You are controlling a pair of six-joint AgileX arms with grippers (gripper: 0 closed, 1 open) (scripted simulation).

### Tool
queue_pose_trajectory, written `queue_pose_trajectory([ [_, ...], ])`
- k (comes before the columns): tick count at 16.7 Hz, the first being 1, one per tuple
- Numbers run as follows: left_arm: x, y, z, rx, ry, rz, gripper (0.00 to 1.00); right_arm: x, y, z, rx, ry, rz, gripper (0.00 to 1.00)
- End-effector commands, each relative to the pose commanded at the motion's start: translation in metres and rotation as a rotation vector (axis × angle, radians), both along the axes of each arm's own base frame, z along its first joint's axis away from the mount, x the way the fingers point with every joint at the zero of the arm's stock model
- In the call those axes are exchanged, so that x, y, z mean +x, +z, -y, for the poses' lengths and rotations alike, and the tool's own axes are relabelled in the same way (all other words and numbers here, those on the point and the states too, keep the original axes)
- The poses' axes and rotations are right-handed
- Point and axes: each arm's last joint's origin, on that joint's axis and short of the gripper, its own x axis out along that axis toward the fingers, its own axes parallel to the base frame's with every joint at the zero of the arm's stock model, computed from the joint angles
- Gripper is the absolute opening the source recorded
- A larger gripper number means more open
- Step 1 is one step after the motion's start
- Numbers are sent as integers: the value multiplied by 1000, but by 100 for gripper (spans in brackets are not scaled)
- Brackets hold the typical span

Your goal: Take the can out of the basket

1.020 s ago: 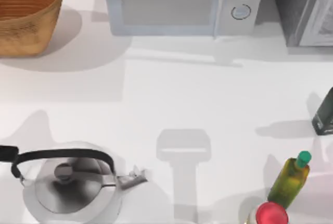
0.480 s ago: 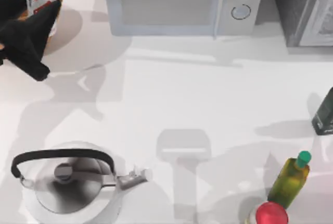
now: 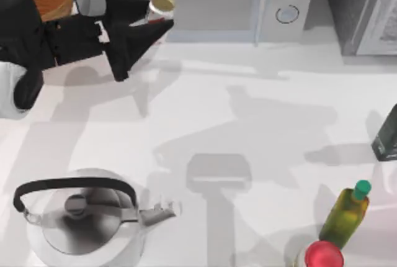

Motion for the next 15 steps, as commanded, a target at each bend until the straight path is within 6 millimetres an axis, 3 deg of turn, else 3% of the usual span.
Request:
queue_pose_trajectory([
  [3,27,-67,21,7,-158,-15,0,0,0,0,0,0,0,100],
  [7,35,-137,38,12,-304,-25,0,0,0,0,0,0,0,100],
  [10,35,-159,43,12,-351,-27,0,0,0,0,0,0,0,100],
  [15,35,-161,43,12,-354,-27,0,0,0,0,0,0,0,100],
])
